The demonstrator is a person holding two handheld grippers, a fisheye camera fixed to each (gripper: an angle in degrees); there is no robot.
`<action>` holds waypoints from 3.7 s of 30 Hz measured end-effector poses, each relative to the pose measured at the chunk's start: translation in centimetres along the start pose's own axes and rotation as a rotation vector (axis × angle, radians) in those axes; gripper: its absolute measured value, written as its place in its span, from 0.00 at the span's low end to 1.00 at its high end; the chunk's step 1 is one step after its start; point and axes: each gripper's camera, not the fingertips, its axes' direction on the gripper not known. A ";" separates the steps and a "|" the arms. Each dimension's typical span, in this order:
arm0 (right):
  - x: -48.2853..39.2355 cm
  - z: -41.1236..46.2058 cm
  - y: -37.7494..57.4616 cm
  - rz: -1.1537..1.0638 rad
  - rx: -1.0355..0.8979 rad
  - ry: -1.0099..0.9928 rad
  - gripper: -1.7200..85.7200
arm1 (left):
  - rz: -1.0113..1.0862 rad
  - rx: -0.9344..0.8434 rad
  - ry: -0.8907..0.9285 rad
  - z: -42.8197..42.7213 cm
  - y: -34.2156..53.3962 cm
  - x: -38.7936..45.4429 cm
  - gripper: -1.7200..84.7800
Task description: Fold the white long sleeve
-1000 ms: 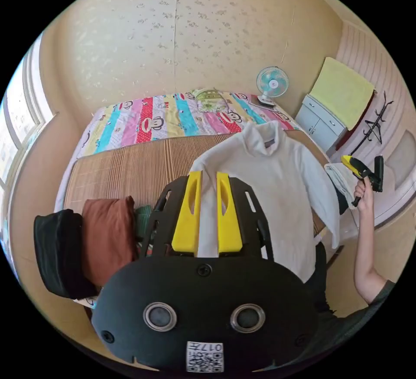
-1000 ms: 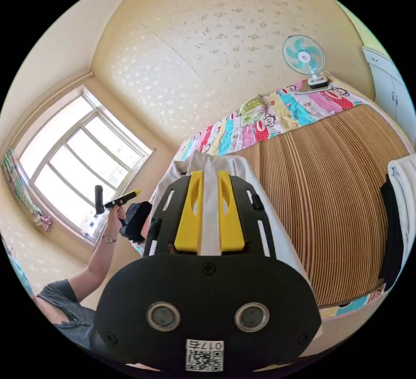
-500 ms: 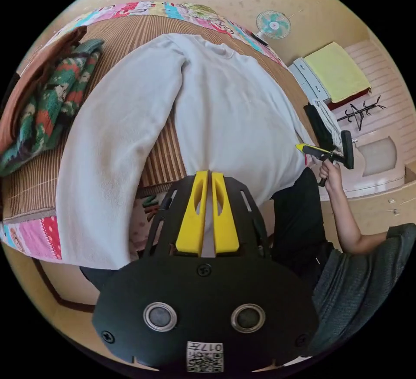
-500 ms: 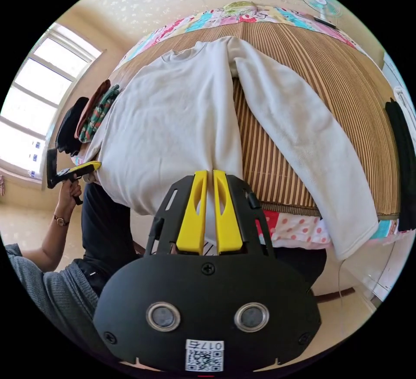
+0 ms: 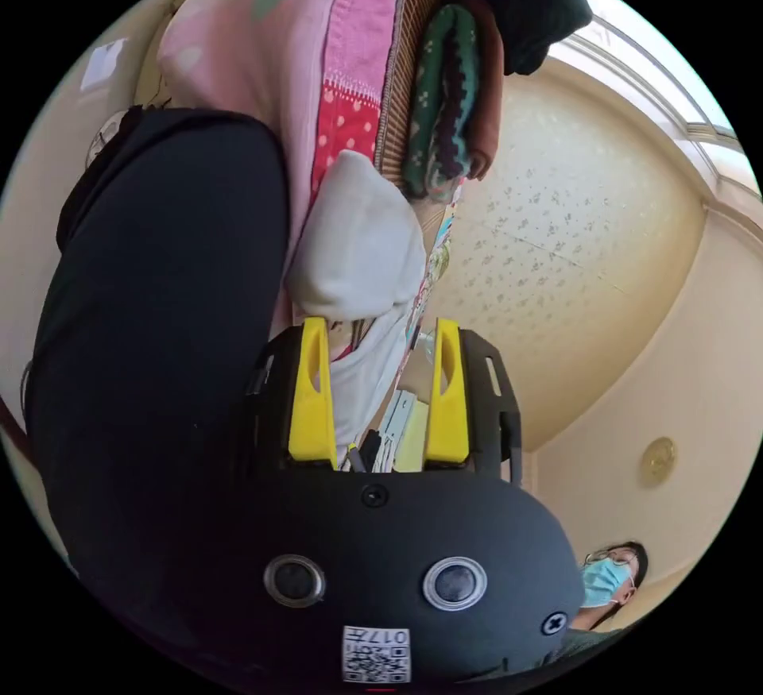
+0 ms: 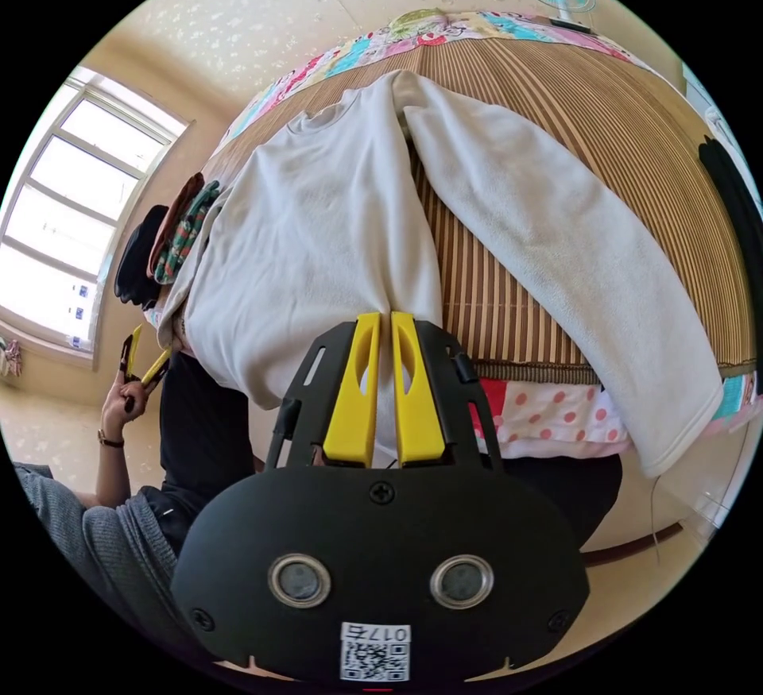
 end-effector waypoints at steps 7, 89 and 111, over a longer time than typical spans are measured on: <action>0.4 -0.3 0.8 -0.018 0.007 0.024 0.06 | 0.740 0.202 0.020 -4.4 -1.1 20.5 0.01; 25.3 -26.7 4.2 0.990 0.463 -0.794 0.14 | 0.857 -0.401 -0.693 22.3 6.4 -0.1 0.07; 26.6 -41.2 2.8 0.579 0.536 -0.336 0.03 | 0.851 -0.393 -0.569 14.5 3.3 2.4 0.03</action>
